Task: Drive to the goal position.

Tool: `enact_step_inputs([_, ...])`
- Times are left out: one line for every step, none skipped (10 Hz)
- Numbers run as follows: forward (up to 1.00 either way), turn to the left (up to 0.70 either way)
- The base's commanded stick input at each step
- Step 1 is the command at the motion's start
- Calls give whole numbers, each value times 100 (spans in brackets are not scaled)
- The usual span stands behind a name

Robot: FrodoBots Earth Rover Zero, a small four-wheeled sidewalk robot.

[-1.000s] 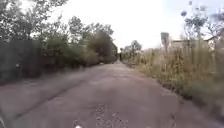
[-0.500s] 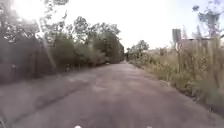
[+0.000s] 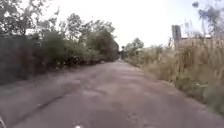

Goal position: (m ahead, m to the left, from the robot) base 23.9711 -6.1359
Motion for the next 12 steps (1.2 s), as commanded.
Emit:
enact_step_inputs([100, -14])
enact_step_inputs([100, -14])
enact_step_inputs([100, -14])
enact_step_inputs([100, -14])
enact_step_inputs([100, -12])
enact_step_inputs([100, -11])
enact_step_inputs([100, -11])
enact_step_inputs([100, -11])
enact_step_inputs([100, -11])
enact_step_inputs([100, -11])
enact_step_inputs([100, -11])
enact_step_inputs([100, -11])
